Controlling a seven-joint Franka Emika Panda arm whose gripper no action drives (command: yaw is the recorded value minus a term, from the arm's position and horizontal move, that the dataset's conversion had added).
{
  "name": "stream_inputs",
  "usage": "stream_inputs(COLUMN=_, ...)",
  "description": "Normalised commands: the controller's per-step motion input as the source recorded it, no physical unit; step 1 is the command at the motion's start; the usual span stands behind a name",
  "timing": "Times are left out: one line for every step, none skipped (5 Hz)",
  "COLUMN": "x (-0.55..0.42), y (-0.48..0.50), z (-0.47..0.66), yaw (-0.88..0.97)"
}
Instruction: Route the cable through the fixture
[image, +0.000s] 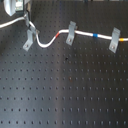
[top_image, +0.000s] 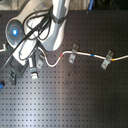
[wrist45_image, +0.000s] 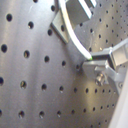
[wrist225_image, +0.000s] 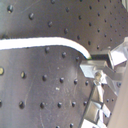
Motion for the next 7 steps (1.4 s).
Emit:
stream_inputs(x=0.174, y=-0.137, z=-0.67, yaw=-0.21)
stream_inputs(x=0.058, y=-0.041, z=-0.57, yaw=-0.22)
stream_inputs(x=-0.021, y=0.014, z=-0.22, yaw=0.00)
stream_inputs(x=-0.183, y=0.266, z=-0.11, yaw=0.13)
stream_inputs(x=-0.342, y=0.511, z=0.18, yaw=0.24)
stream_inputs(x=0.047, y=0.220, z=0.04, yaw=0.02)
stream_inputs(x=0.023, y=0.155, z=0.26, yaw=0.00)
